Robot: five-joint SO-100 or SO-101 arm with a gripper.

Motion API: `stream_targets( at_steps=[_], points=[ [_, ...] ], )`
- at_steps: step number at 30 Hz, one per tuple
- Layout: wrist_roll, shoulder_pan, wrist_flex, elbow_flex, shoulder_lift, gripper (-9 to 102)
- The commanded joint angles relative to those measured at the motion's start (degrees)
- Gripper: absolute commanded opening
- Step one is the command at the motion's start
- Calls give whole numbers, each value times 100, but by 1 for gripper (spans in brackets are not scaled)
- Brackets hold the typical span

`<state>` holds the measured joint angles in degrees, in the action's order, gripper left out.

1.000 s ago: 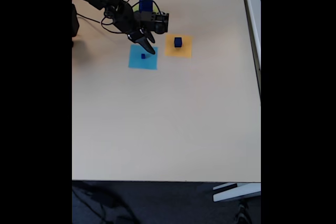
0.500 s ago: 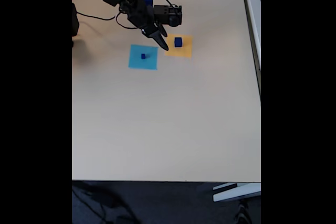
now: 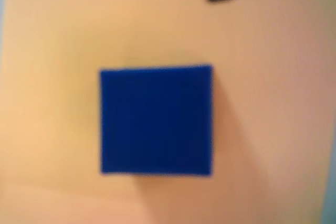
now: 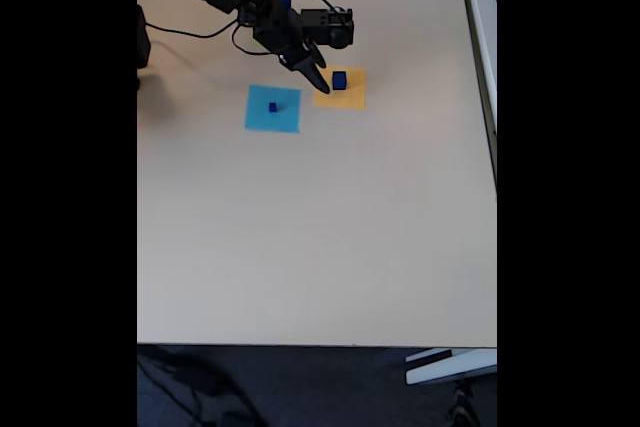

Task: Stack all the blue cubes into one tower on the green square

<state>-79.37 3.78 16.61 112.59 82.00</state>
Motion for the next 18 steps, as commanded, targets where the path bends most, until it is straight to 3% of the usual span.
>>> stream_targets(
  at_steps=[1,18],
  points=[
    [26,-62,-123,-483,-53,28],
    [-97,-290,-158,-1151,-721,28]
  ],
)
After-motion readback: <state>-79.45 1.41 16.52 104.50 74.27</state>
